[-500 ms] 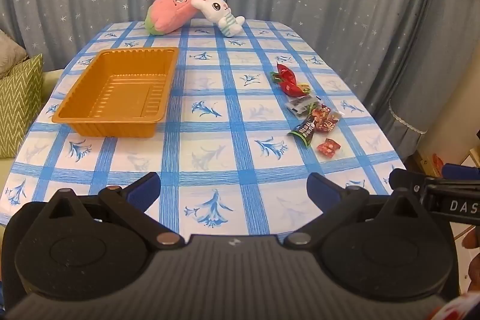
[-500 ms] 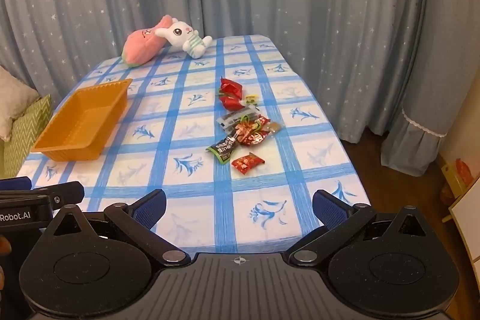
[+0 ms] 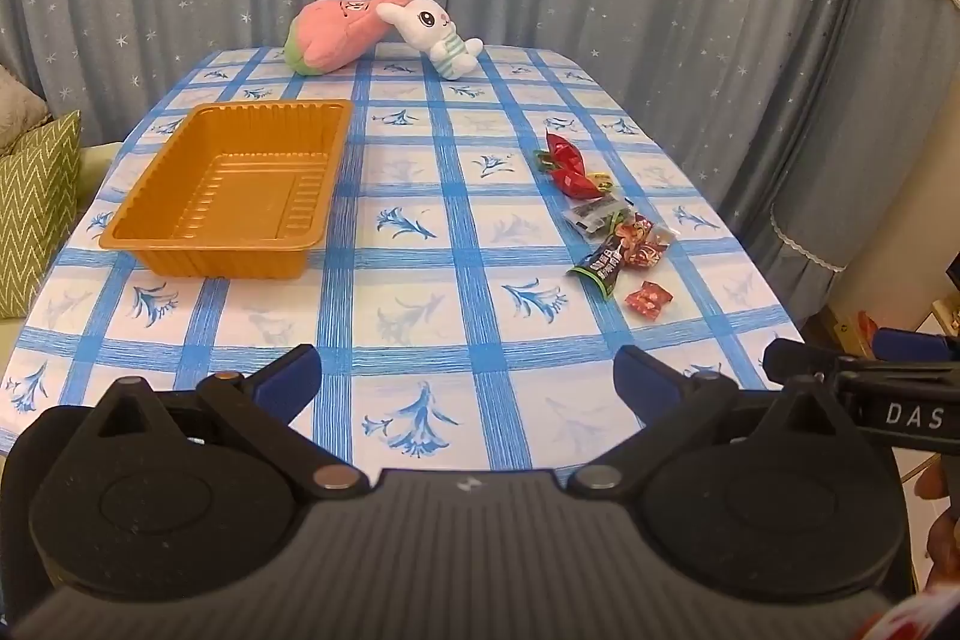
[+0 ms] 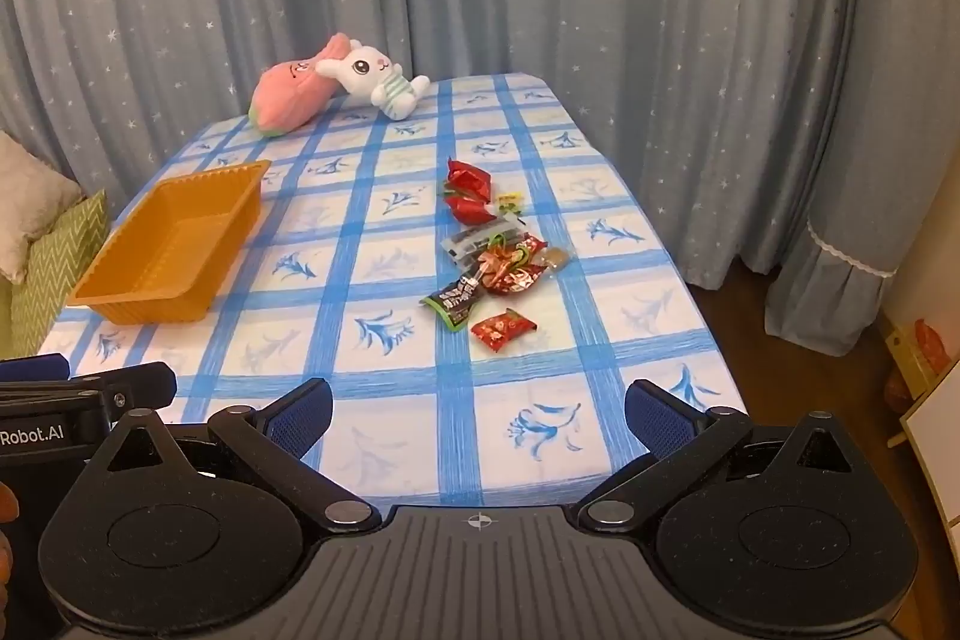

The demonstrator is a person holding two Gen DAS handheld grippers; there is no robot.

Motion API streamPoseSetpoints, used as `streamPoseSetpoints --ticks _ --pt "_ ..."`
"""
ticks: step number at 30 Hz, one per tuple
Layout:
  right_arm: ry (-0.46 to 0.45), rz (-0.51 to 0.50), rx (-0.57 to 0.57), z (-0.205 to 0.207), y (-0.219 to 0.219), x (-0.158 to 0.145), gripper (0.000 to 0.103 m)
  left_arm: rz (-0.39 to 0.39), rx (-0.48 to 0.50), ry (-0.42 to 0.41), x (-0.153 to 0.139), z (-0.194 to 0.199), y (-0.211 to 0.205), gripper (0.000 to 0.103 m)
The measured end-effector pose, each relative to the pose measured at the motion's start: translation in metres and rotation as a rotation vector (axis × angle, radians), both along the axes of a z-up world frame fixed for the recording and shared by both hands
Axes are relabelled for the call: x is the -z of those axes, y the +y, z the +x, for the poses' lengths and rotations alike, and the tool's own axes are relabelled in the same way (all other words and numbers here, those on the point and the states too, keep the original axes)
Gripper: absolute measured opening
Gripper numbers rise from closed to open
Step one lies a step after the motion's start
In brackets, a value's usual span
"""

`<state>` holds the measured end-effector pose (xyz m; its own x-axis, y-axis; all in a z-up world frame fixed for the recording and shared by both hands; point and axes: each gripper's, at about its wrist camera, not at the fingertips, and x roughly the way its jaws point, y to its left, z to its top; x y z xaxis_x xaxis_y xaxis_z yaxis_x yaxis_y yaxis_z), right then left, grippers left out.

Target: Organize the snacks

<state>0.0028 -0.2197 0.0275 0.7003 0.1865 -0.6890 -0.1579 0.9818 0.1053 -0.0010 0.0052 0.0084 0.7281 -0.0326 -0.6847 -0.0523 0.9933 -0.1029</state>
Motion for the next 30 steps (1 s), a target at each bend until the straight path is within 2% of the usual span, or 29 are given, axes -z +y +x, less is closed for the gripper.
streamPoseSetpoints --ticks 30 --pt "0.002 0.005 -0.002 0.0006 -0.0014 0.0011 0.103 0.006 0.006 0.000 0.0002 -0.0005 -0.0098 0.103"
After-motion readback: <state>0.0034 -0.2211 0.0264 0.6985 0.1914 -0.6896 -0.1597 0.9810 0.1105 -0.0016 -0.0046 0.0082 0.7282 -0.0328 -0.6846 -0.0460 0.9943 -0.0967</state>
